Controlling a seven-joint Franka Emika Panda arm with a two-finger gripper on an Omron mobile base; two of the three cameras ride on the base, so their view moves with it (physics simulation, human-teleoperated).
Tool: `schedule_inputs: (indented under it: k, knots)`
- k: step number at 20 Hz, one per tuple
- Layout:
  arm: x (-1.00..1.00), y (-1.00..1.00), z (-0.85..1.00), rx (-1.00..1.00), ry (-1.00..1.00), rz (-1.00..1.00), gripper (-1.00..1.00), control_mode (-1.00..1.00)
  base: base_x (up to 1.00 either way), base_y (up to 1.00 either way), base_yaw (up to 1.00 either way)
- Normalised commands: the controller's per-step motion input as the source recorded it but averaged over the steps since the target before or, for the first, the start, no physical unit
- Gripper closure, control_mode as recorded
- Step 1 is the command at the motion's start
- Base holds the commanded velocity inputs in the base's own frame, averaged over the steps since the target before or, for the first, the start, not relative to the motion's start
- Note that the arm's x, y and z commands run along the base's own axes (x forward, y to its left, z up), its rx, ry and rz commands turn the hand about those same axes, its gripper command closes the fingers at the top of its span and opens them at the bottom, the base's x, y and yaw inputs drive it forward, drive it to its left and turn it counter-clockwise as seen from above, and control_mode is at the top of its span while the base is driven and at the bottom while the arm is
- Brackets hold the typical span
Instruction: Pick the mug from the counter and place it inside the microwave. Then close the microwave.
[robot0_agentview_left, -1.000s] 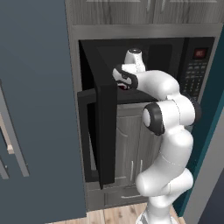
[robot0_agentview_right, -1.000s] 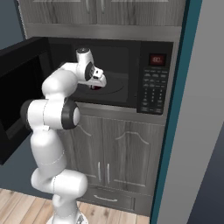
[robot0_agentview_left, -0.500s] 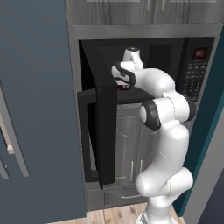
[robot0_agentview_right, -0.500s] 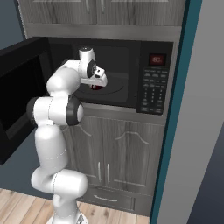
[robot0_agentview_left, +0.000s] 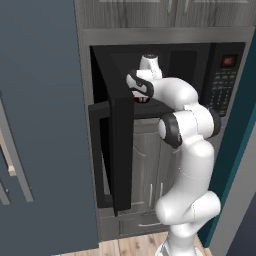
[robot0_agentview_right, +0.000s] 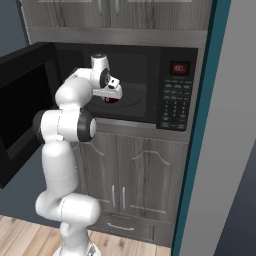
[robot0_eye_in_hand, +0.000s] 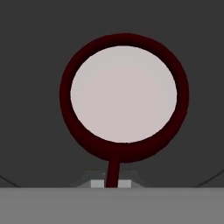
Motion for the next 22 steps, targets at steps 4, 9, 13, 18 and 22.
schedule_inputs:
  k: [4,9,13,18,22]
  knots:
    - [0.0,0.0,-0.09,0.0,0.0,0.0,1.0,-1.0,0.0,0.0,0.0]
    - [0.0,0.0,0.0,0.0,0.0,0.0,-1.0,-1.0,0.0,0.0,0.0]
    - [0.0,0.0,0.0,0.0,0.0,0.0,-1.0,-1.0,0.0,0.0,0.0]
    - [-0.01,0.0,0.0,0.0,0.0,0.0,-1.0,-1.0,0.0,0.0,0.0]
    - [-0.05,0.0,0.0,0.0,-0.04,0.0,-1.0,-1.0,0.0,0.0,0.0]
